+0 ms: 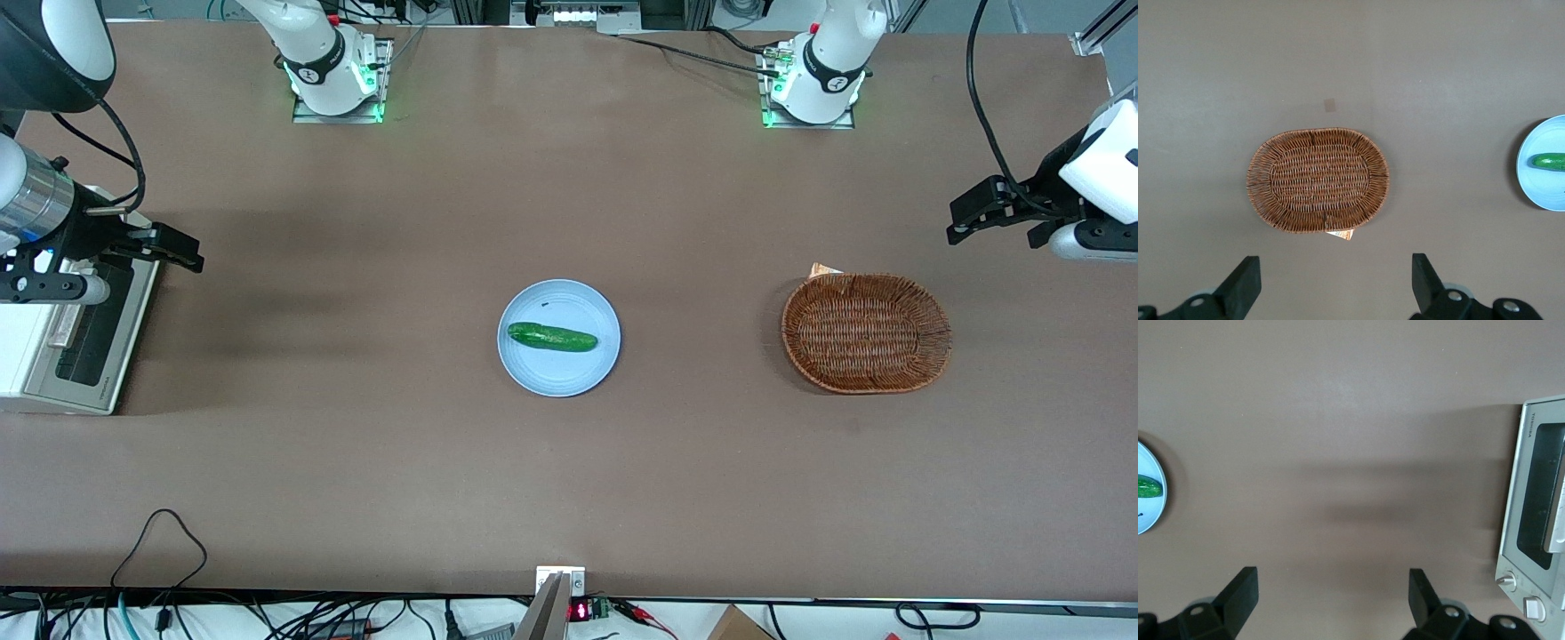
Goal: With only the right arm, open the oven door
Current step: 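Move the right gripper toward the white toaster oven's door handle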
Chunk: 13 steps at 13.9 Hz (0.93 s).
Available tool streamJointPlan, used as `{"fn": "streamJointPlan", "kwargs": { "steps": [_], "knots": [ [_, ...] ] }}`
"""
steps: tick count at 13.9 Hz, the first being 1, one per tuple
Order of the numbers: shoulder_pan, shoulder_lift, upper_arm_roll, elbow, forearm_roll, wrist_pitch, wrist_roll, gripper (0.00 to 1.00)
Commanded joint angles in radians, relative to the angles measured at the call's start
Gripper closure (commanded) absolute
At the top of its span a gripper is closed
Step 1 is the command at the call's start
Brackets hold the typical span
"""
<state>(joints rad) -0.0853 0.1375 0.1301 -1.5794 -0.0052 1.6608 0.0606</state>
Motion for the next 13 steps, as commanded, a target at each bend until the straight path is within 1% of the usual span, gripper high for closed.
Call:
{"fn": "streamJointPlan", "kwargs": {
  "steps": [1, 4, 6, 8, 13],
  "knots": [
    [0.004, -0.001, 0.0, 0.007, -0.012, -0.012, 0.01, 0.0],
    [0.002, 0.001, -0.001, 0.007, -0.01, -0.012, -0.007, 0.0],
    [0.004, 0.005, -0.001, 0.007, -0.015, -0.004, 0.011, 0.0],
    [0.006, 0.004, -0.001, 0.004, -0.035, -0.012, 0.019, 0.0],
    [0.004, 0.004, -0.003, 0.004, -0.033, -0.027, 0.018, 0.0]
  ]
}}
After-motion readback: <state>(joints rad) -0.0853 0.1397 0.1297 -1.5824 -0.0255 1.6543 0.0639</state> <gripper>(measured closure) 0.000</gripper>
